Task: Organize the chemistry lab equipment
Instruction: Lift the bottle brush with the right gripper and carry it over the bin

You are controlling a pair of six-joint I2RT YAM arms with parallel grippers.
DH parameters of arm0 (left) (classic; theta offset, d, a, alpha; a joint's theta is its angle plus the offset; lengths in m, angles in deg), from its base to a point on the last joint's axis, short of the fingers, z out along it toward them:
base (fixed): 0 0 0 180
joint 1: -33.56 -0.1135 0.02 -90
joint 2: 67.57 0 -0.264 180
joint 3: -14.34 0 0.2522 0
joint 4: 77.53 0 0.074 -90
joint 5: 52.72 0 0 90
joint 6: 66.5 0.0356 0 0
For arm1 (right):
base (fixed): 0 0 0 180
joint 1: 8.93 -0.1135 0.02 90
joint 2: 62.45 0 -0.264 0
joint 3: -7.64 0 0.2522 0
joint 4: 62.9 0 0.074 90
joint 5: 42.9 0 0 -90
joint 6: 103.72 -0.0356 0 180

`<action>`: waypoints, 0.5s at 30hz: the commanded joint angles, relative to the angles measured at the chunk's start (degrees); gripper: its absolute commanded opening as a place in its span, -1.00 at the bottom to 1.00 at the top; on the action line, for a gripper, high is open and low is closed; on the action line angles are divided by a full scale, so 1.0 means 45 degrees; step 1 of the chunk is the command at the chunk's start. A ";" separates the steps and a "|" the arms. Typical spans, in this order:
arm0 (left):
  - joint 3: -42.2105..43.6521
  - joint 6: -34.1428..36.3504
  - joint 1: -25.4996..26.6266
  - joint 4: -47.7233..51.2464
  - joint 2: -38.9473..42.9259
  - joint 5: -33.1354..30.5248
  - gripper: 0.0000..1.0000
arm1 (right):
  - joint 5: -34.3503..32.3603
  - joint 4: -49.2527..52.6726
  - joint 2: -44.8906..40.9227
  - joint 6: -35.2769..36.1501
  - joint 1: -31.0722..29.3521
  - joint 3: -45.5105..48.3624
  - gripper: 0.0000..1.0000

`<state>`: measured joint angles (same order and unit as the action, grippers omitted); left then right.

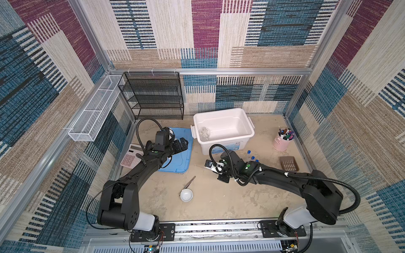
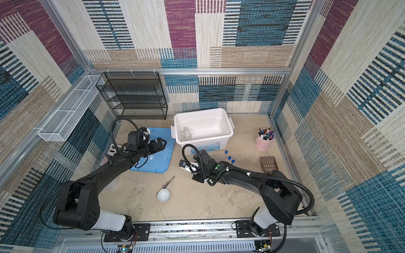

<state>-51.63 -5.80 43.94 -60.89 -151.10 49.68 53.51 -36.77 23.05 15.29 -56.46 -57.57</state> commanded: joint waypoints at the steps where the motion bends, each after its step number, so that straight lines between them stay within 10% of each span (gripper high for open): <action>1: 0.0029 0.0201 -0.0015 0.0006 -0.0051 0.0124 0.99 | 0.0800 -0.0971 -0.0504 -0.0517 0.0322 -0.0109 -0.93; 15: 0.0244 0.0244 0.0020 0.0001 -0.0111 0.0232 0.99 | 0.2159 -0.1283 -0.0722 -0.0765 0.2131 -0.2131 -0.91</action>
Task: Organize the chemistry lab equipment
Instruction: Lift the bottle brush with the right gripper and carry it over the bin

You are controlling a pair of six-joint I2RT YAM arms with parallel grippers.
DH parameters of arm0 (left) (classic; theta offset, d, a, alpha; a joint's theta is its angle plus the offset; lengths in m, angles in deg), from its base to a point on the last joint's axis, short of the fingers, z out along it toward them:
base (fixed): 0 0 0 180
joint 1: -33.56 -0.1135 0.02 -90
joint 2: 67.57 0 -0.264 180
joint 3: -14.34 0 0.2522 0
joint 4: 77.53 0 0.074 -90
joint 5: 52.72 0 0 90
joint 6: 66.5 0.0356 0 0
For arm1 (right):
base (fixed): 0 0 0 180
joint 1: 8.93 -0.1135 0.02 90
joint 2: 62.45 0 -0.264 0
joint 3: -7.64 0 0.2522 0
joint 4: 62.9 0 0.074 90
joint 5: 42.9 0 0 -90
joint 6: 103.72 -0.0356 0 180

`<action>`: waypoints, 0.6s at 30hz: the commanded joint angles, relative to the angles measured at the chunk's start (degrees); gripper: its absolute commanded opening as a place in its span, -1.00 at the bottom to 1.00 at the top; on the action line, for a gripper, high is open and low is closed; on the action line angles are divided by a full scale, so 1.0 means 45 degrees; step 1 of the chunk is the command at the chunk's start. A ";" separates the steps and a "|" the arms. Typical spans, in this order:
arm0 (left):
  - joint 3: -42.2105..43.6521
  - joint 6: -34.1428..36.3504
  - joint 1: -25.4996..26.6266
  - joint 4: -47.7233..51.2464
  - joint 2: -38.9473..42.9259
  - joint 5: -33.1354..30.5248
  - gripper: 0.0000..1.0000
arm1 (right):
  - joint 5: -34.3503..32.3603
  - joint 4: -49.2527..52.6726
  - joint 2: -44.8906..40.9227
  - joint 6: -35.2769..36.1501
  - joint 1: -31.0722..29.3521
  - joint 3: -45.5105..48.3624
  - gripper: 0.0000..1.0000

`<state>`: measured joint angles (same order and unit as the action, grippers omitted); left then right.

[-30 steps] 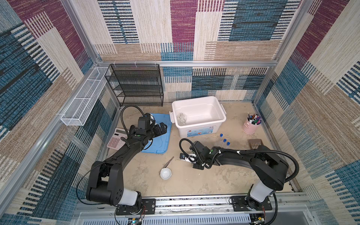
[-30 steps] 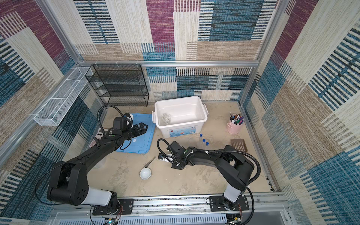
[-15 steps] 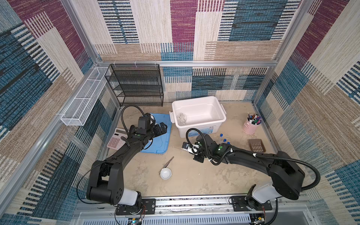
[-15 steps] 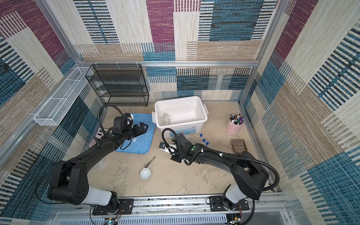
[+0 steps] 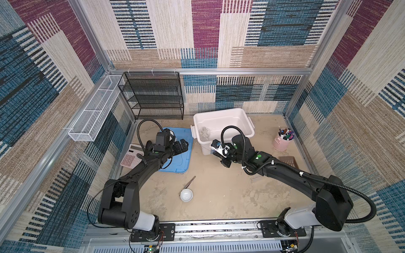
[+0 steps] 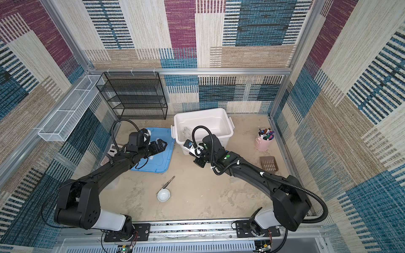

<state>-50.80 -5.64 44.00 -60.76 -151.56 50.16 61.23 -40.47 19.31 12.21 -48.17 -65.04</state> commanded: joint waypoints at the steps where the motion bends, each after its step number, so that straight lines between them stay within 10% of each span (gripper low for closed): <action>1: 0.0069 0.0261 0.0010 -0.0055 0.0008 0.0125 0.99 | 0.0484 -0.0442 0.0179 -0.0077 0.0451 -0.0677 -0.91; 18: 0.0171 0.0620 0.0142 0.0108 -0.0033 0.0029 0.99 | 0.0906 -0.0460 0.1777 -0.1562 0.3771 -0.3470 -0.85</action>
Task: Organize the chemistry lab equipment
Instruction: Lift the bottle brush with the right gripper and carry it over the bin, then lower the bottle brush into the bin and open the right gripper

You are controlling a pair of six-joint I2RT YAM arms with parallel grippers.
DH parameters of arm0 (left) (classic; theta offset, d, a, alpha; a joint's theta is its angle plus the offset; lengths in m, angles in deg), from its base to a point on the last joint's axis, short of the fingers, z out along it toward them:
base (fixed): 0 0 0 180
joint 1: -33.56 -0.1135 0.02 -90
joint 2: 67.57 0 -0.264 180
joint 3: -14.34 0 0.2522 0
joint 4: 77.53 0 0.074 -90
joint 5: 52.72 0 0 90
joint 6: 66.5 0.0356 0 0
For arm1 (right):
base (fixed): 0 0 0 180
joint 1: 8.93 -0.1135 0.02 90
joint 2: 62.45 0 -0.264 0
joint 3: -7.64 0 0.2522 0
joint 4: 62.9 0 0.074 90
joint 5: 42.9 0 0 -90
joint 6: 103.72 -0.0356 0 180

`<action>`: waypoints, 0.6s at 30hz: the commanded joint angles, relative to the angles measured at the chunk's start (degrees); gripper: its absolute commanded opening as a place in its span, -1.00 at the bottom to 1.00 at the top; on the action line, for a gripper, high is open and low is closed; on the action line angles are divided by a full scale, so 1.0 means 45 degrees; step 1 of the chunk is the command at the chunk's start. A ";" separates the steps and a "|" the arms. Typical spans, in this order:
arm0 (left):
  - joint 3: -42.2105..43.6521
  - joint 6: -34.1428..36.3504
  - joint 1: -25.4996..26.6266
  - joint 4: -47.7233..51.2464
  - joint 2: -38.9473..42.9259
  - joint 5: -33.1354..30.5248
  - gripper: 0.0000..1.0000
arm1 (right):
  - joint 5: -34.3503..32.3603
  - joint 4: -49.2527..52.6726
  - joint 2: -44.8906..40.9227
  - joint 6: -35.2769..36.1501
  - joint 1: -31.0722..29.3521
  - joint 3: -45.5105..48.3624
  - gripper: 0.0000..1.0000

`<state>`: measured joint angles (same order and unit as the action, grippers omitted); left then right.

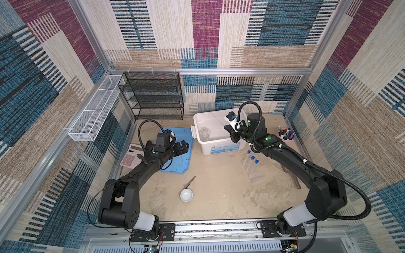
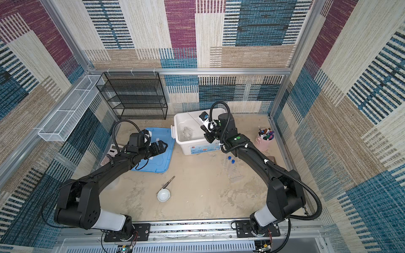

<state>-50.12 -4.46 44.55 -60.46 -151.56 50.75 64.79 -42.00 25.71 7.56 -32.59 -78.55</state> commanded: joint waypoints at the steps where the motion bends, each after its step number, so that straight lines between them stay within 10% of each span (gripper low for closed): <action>1: 0.0012 0.0393 0.0039 0.0064 -0.0047 -0.0104 0.99 | 0.0125 0.0085 0.0586 -0.0530 0.0416 -0.0724 -0.85; 18: -0.0043 0.0686 0.0235 0.0412 -0.0253 -0.0280 0.99 | -0.0905 0.2855 0.3943 0.0533 0.1726 -0.3782 -0.83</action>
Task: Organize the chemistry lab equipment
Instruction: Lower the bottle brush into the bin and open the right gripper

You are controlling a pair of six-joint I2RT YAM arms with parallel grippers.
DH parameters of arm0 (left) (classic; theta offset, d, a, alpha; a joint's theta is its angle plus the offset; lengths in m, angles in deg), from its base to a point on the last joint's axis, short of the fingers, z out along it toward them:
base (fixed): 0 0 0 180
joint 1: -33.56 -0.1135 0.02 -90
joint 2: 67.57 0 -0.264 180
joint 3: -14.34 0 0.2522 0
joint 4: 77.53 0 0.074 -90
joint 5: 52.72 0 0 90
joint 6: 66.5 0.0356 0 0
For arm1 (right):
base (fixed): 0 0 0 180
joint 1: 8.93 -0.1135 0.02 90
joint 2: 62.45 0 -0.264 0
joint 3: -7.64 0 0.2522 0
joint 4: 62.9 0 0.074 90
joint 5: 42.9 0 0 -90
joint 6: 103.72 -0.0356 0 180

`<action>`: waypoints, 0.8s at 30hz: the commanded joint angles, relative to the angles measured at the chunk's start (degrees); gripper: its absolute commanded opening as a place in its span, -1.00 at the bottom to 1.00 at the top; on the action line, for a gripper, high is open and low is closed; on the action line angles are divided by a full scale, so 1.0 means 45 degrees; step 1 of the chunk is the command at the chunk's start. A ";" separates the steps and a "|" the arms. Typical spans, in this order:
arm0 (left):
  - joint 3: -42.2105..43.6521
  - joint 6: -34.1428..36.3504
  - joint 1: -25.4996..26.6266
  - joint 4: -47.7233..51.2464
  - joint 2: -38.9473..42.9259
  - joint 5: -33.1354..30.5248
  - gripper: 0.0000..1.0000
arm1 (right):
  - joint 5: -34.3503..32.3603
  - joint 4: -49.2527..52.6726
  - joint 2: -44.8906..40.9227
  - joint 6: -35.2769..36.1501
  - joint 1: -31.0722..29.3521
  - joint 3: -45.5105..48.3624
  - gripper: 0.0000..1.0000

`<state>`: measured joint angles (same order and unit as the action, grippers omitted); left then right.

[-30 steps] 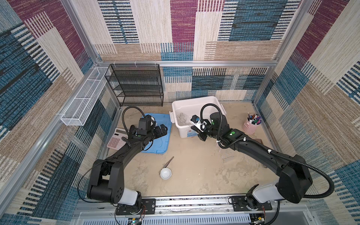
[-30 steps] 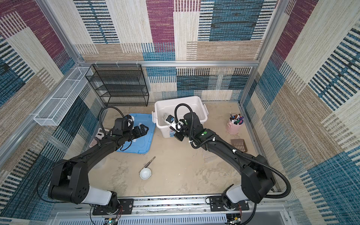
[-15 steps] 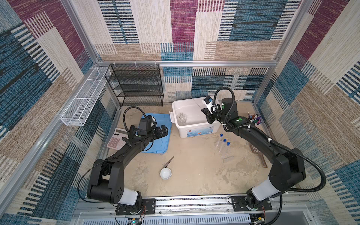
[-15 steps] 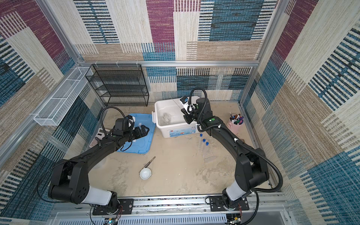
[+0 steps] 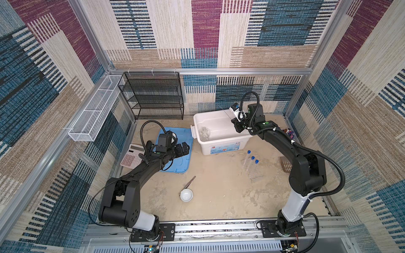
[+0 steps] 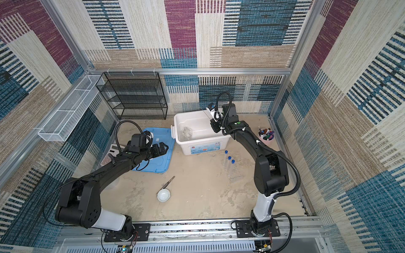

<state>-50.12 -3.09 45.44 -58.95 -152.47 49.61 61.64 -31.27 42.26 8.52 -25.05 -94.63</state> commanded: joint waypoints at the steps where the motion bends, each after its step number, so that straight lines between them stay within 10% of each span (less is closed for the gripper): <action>1: -0.0043 0.0379 0.0036 0.0062 -0.0040 -0.0027 0.99 | -0.0217 0.0539 0.0416 0.0341 0.0092 -0.0310 -0.82; 24: -0.0232 0.0442 0.0075 0.0173 -0.0429 0.0051 0.99 | -0.0463 0.2744 0.3097 0.0624 0.0381 -0.2255 -0.79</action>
<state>-50.45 -1.97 45.84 -58.29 -154.27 49.64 60.00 -21.78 55.42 11.21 -23.34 -104.34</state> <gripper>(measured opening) 0.994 0.106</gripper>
